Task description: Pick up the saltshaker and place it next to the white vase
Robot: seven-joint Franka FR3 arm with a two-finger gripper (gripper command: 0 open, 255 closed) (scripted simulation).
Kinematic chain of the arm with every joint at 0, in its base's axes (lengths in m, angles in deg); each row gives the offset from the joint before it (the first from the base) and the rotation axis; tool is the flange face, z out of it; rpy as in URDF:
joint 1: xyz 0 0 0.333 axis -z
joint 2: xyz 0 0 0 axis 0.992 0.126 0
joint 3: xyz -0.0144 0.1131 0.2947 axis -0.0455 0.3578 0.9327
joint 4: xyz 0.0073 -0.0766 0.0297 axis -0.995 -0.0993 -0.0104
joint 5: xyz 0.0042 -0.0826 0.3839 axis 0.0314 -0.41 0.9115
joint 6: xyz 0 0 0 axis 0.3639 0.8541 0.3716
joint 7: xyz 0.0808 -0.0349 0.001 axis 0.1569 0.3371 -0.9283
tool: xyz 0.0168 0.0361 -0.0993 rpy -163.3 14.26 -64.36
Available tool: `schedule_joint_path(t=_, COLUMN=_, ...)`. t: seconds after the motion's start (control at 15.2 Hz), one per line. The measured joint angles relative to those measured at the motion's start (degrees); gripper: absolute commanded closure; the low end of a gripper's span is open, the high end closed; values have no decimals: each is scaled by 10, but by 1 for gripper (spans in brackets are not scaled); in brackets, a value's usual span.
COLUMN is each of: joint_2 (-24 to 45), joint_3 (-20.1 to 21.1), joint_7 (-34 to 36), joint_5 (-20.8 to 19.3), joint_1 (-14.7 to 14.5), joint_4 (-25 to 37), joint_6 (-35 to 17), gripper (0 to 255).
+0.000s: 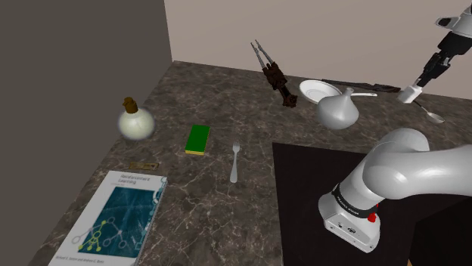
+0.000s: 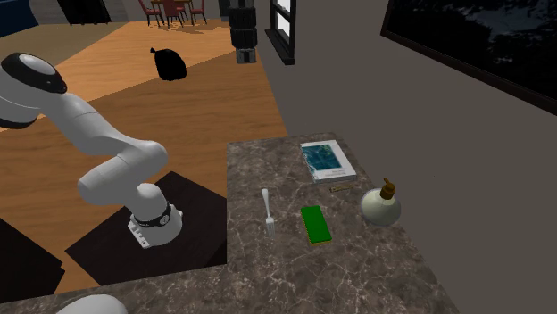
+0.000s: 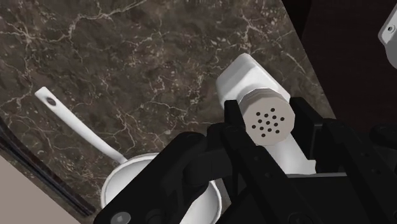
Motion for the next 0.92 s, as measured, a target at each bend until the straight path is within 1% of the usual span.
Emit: schedule_joint_path(t=0.92, joint_2=-33, joint_3=-50, joint_7=18, joint_5=-48, joint_1=19, joint_4=-103, joint_6=-79, gripper=255)
